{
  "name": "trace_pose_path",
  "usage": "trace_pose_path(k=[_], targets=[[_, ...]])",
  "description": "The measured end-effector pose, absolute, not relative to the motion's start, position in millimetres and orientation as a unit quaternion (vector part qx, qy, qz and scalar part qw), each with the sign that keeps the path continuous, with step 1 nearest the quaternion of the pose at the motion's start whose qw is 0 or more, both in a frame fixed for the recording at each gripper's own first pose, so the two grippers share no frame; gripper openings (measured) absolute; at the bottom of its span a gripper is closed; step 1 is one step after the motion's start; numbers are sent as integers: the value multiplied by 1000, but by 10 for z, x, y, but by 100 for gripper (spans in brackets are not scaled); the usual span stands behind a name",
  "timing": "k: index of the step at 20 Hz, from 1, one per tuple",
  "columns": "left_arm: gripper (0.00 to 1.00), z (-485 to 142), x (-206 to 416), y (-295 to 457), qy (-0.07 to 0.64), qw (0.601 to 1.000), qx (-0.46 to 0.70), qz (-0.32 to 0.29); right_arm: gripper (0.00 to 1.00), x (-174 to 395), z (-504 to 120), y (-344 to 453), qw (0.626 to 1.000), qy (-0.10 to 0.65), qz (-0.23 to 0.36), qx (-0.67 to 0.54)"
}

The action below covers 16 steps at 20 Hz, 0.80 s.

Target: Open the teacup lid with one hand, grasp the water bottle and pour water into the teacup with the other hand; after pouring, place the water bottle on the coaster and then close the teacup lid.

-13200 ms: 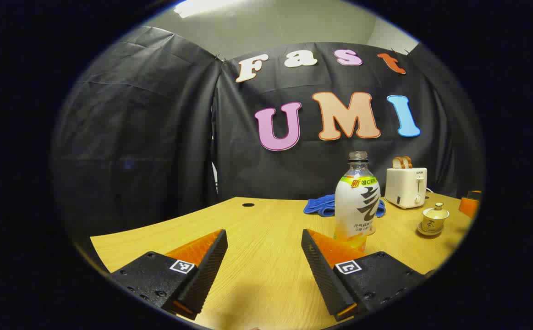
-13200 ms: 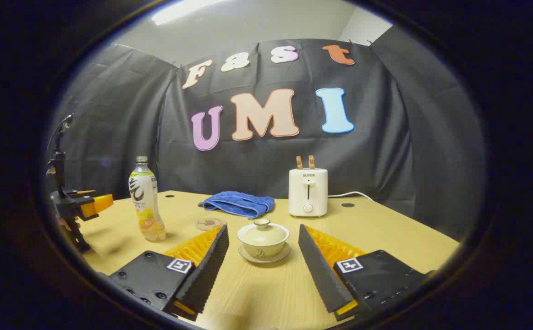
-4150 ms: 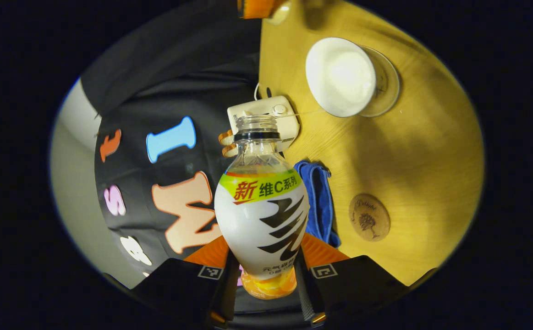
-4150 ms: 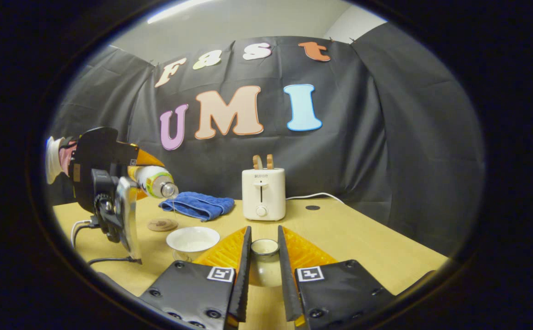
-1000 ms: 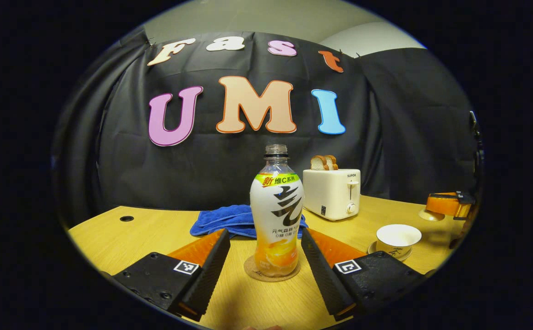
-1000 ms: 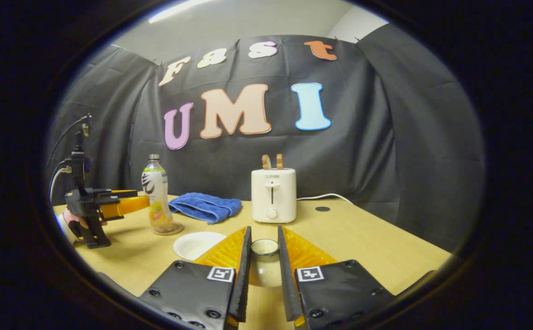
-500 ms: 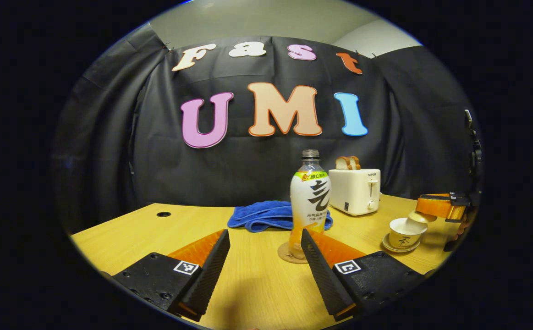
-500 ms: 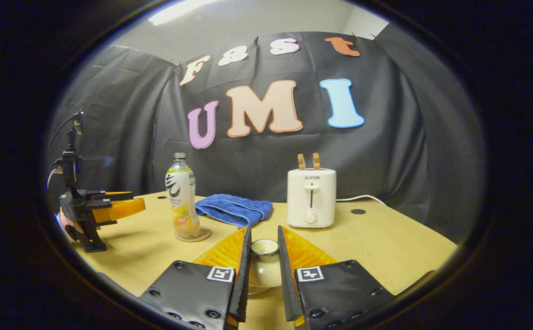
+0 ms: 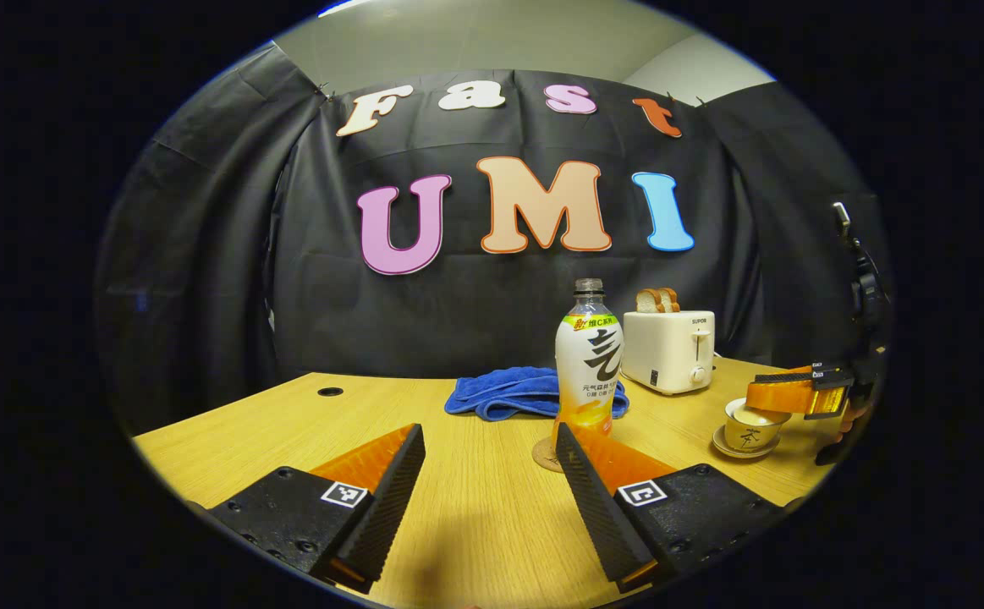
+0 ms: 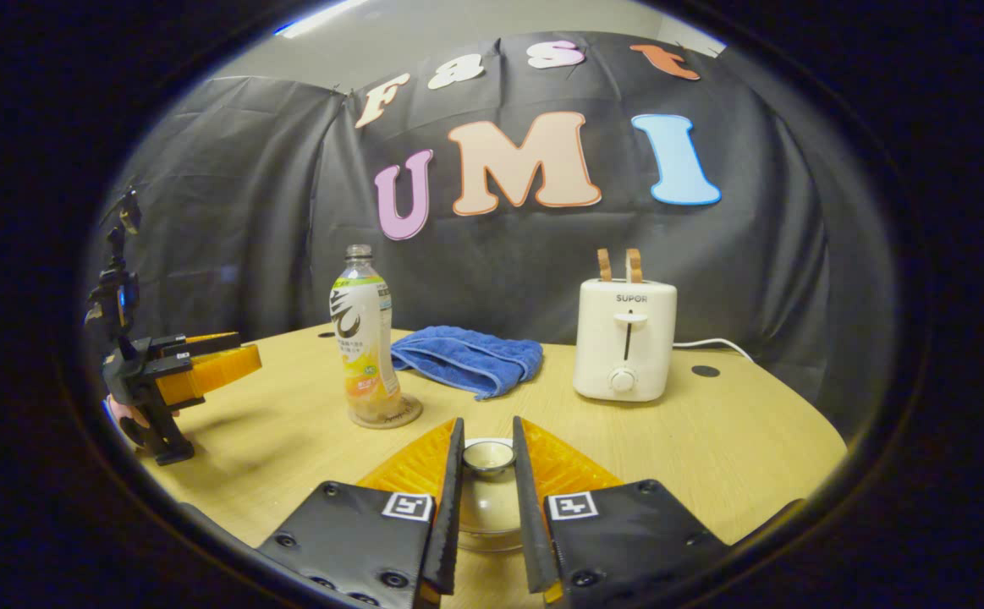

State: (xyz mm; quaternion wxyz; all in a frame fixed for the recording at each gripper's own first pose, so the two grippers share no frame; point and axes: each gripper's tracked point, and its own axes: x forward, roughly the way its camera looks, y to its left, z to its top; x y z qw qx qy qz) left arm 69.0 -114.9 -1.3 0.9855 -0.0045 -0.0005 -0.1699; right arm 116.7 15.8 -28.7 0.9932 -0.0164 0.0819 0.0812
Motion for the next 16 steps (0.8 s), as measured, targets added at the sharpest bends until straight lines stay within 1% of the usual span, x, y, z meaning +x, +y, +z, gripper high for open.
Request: trace_pose_path(k=[7, 8, 11, 15, 16], targets=[[91, -11, 687, -1132, 0, 986, -4, -167, 36, 1169, -290, 173, 993, 82, 85, -13], [91, -16, 692, -1130, 0, 986, -4, -165, 39, 1172, -287, 166, 993, 81, 86, -13], [91, -19, 682, -1124, 0, 987, -4, -164, 62, 1153, -241, 172, 994, 70, 89, -12], [91, -8, 650, -1114, 0, 987, -4, -163, 93, 1086, -149, 110, 997, 37, 73, -7], [91, -17, 650, -1115, 0, 987, -4, -163, 93, 1051, -126, 95, 997, 29, 69, -5]])
